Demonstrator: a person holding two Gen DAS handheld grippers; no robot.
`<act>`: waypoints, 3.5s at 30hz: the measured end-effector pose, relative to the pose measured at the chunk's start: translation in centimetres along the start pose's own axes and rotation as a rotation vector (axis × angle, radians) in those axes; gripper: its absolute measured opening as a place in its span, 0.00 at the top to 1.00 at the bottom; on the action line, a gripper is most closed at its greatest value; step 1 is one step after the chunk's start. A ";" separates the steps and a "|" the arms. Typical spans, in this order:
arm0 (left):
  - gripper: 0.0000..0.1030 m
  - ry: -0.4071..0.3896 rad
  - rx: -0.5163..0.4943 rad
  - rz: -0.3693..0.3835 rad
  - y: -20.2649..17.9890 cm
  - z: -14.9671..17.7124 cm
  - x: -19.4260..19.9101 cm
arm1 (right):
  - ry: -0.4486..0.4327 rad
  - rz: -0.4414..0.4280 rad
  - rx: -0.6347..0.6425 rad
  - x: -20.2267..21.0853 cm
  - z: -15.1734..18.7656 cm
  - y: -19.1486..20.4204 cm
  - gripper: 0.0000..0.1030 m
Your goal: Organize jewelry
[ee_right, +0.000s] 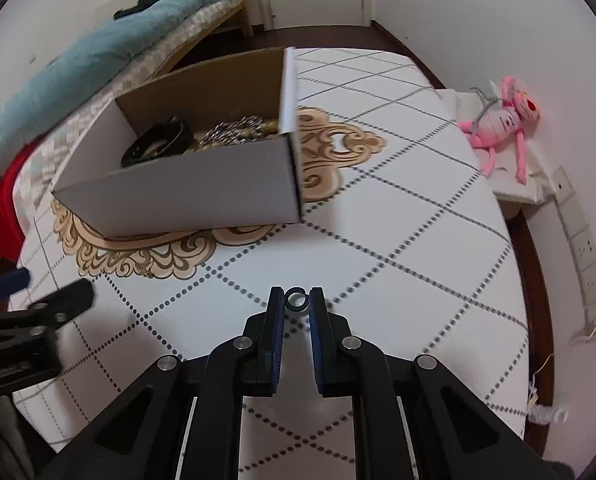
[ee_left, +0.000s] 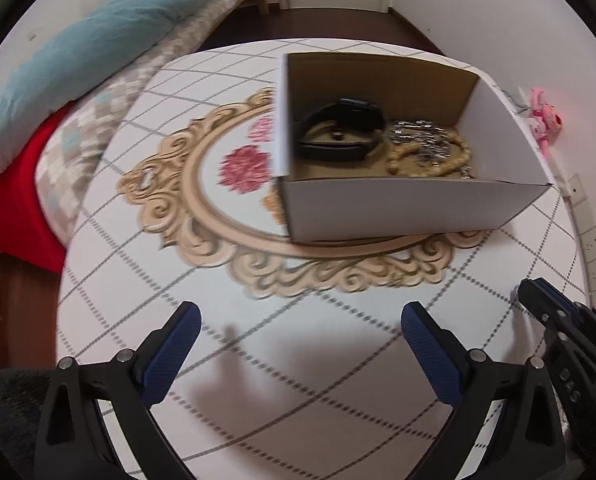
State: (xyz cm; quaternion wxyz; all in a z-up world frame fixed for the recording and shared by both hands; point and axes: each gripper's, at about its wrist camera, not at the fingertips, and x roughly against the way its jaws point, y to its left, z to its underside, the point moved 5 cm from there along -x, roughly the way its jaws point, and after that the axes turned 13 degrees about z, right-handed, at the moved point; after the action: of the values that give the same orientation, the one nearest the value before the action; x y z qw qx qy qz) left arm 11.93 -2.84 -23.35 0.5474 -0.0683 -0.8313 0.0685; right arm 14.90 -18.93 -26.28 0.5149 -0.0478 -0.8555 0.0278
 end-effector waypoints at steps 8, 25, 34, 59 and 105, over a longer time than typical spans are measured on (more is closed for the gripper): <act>0.43 0.024 -0.063 0.024 -2.7 -0.2 -2.2 | 0.005 0.010 -0.077 0.4 -0.1 -3.1 0.88; 0.94 0.015 -0.130 0.060 -4.5 -0.6 -2.9 | -0.003 0.003 -0.111 0.7 -0.1 -4.2 0.87; 0.94 -0.007 -0.124 0.114 -4.6 0.1 0.0 | -0.033 -0.029 -0.122 2.6 -0.5 -4.4 0.87; 0.91 0.026 -0.050 0.119 0.2 -12.7 2.2 | 0.027 -0.154 0.069 1.1 -16.5 2.9 0.87; 0.00 -0.148 0.025 0.031 1.1 -6.7 11.3 | -0.104 0.157 0.060 9.9 -9.7 -1.2 0.00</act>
State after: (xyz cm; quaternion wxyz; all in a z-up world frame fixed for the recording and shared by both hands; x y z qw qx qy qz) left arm 13.69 0.58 -10.74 0.4840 -0.0691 -0.8674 0.0924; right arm 18.83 -19.01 -12.95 0.4673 -0.0976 -0.8734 0.0962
